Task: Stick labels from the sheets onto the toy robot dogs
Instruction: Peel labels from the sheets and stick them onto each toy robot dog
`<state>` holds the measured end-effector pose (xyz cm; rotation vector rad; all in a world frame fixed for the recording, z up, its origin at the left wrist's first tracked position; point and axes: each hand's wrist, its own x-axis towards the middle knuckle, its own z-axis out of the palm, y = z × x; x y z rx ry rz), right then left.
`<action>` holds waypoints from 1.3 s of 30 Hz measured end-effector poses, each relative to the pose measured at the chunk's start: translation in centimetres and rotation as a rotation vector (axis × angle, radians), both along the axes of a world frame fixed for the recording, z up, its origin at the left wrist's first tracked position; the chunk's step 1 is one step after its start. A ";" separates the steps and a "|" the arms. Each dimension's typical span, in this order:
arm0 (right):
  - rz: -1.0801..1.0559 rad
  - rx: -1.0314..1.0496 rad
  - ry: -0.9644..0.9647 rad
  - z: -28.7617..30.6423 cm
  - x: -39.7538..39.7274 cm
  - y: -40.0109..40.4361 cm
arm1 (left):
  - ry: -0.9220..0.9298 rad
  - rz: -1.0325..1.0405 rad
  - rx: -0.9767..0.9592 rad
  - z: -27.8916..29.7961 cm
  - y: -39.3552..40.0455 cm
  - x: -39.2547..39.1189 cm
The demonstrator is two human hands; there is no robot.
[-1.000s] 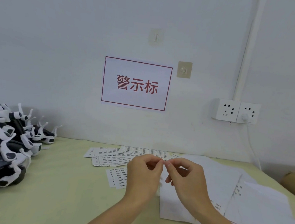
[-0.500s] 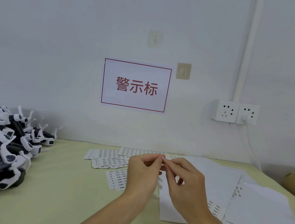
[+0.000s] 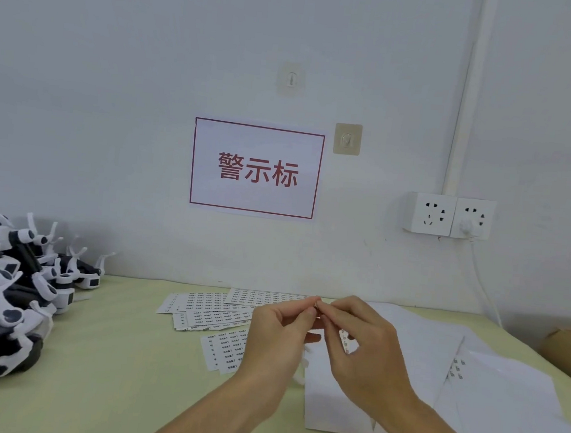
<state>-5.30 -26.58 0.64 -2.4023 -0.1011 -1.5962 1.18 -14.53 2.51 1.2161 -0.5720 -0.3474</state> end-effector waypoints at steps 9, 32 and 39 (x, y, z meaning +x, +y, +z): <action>0.137 0.160 0.029 -0.1 -0.1 0.6 | 0.185 -0.110 -0.092 -0.2 0.6 1.0; -0.081 0.172 0.031 -0.8 0.0 -1.0 | 0.062 0.216 0.045 1.2 1.9 4.4; -0.100 0.232 0.097 -1.2 0.2 -1.6 | -0.057 0.268 0.112 1.3 2.9 6.7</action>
